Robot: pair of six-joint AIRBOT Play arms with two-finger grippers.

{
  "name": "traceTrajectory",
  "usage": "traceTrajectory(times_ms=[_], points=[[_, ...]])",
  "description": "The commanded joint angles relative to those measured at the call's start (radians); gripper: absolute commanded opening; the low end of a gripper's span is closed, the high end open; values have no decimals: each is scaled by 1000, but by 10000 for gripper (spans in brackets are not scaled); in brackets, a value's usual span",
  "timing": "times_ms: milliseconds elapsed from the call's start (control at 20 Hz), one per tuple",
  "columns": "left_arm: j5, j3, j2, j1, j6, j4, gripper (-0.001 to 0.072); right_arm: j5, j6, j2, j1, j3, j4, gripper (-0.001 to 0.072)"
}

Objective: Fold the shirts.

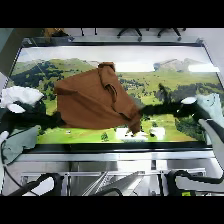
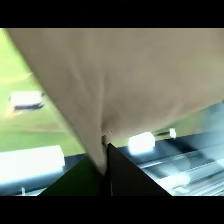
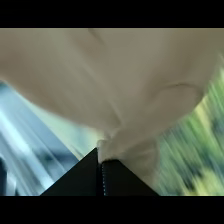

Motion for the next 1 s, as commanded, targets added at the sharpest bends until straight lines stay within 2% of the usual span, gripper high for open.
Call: traceTrajectory(times_ms=[0,100,150,250,400,500,650,750,850,950], points=[[-117,268,173,53,19,-89,13,80,-26,118,-87,276,287,25],[-112,570,275,104,14,-132,13,39,-50,208,-168,482,415,26],[-89,731,308,129,14,-126,12,-5,-52,252,-203,581,426,26],[-19,1059,352,192,-2,-39,12,-121,-53,335,-262,768,370,25],[94,1323,381,278,-29,70,11,-254,-52,413,-314,947,198,25],[100,1335,385,307,-29,57,11,-277,-53,424,-349,1001,186,25],[112,1149,383,274,2,-26,11,-246,-48,391,-408,1006,196,25],[140,992,340,204,82,-119,11,-182,-48,319,-450,1006,278,25],[141,913,246,89,117,-115,11,-105,-48,216,-452,1006,341,25],[156,869,119,-23,151,-94,11,-23,-45,83,-411,1004,330,26]])
